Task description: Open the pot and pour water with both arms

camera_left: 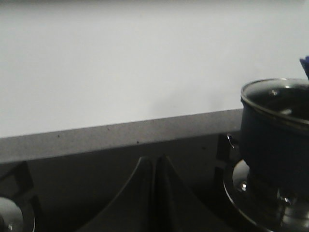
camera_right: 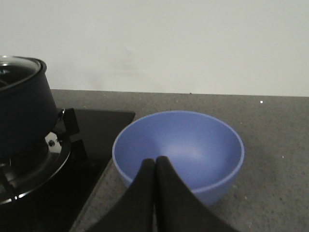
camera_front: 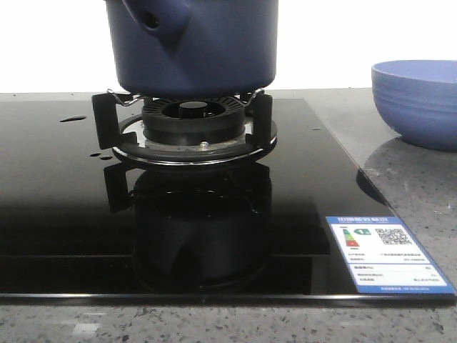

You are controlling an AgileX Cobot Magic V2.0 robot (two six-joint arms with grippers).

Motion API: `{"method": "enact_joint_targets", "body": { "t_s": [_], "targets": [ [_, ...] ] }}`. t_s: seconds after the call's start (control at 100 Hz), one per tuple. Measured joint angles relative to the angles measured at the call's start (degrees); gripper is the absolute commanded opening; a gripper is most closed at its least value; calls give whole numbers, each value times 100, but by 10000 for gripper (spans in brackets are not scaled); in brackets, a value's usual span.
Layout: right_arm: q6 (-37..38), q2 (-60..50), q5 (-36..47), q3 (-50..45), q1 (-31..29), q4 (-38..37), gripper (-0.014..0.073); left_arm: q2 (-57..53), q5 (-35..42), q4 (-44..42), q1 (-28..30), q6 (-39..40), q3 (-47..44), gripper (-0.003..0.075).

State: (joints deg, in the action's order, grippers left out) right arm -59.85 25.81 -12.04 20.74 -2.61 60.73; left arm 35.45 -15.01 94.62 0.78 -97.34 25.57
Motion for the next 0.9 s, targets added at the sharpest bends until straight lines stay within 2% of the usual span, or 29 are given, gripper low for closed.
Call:
{"method": "enact_joint_targets", "body": {
  "t_s": [0.14,0.31,0.9],
  "targets": [
    [-12,-598,122,-581,0,193,-63,-651,49,355,-11,-94,-624,-19],
    [-12,-776,401,-650,0,508,-63,-1050,72,769,-11,-103,-728,-19],
    [-23,-776,426,-661,0,573,-64,-1066,38,863,-11,-108,-739,-19]
  ]
}}
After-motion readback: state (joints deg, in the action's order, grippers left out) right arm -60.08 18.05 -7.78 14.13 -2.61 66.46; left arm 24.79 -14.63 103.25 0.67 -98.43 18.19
